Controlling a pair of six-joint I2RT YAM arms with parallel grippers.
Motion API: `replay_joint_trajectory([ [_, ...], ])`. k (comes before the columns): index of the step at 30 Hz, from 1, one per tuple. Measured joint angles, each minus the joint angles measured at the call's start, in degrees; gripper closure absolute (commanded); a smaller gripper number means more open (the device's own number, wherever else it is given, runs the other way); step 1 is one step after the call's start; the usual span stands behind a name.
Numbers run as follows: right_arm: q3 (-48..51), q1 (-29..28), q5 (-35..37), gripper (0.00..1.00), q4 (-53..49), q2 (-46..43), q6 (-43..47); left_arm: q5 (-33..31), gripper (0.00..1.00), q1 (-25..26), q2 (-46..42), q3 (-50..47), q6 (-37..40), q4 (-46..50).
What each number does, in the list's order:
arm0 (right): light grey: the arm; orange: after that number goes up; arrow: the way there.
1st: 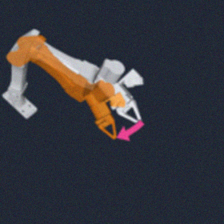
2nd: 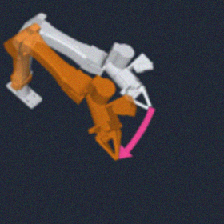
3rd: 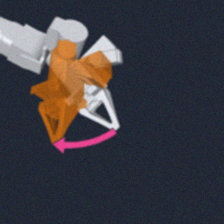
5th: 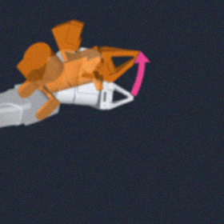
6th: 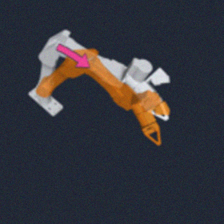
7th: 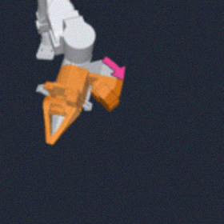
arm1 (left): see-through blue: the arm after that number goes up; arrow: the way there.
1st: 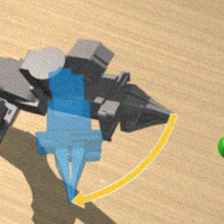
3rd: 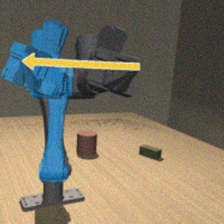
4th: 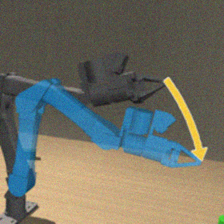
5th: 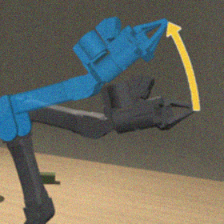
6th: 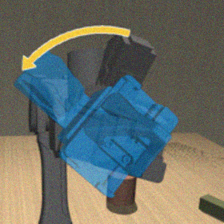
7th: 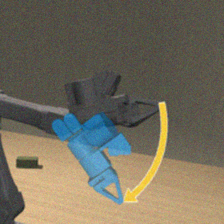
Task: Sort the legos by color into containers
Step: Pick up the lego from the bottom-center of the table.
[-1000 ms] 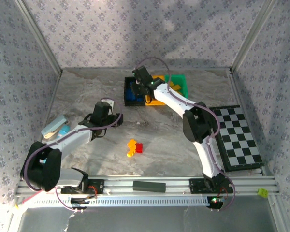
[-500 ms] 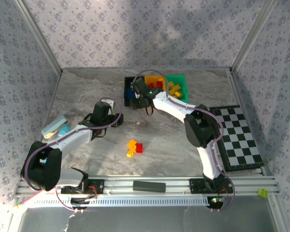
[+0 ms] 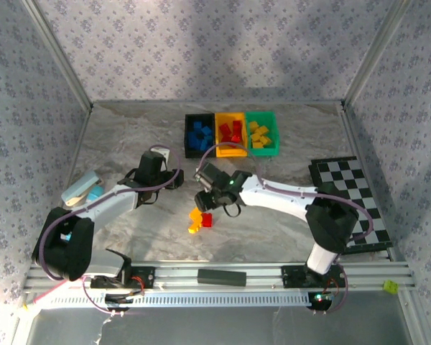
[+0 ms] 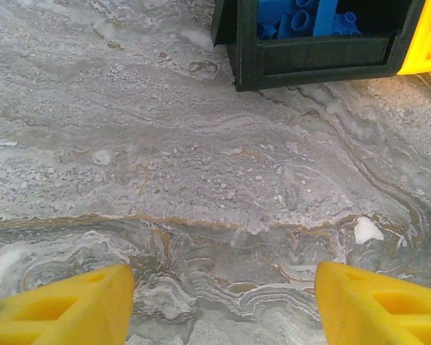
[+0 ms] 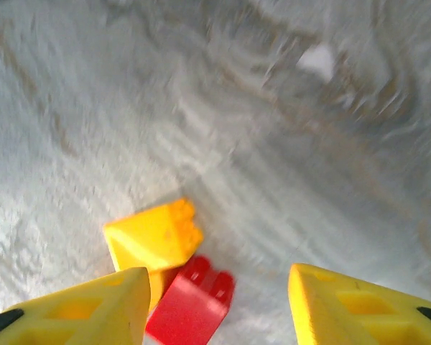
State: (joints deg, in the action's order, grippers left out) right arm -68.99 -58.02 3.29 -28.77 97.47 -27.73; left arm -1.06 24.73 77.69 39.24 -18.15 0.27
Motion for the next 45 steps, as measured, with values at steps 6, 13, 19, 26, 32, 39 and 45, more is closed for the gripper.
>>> replay_joint_trajectory([
  [6, 3.4, -3.7, 0.3, 0.42, -0.2, 0.5, -6.3, 0.2, 0.33, 0.0, 0.0, 0.0, 0.0, -0.1],
  [13, 3.4, -3.9, 0.5, 0.42, -0.1, 2.3, -9.4, 0.2, 0.33, 0.0, 0.0, 0.0, 0.0, -0.1],
  [19, 3.0, -4.3, -0.1, 0.42, 0.5, 4.5, -10.4, 0.2, 0.33, 0.0, 0.0, 0.0, -0.2, -0.1],
  [26, 1.6, -4.3, -0.3, 0.49, 0.8, 5.7, -10.5, 0.2, 0.33, 0.0, 0.0, 0.0, -0.2, -0.1],
  [32, 2.8, -3.6, -0.5, 0.59, 1.6, 4.9, -10.9, 0.2, 0.33, 0.0, 0.0, 0.0, -0.2, -0.1],
  [39, 6.0, -1.4, 0.2, 0.63, 0.0, 2.4, -10.9, 0.2, 0.33, 0.0, 0.0, 0.0, -0.2, -0.1],
  [45, 6.2, -0.1, 0.7, 0.63, -1.2, 1.1, -10.2, 0.4, 0.33, 0.0, 0.1, 0.0, -0.2, -0.1],
])
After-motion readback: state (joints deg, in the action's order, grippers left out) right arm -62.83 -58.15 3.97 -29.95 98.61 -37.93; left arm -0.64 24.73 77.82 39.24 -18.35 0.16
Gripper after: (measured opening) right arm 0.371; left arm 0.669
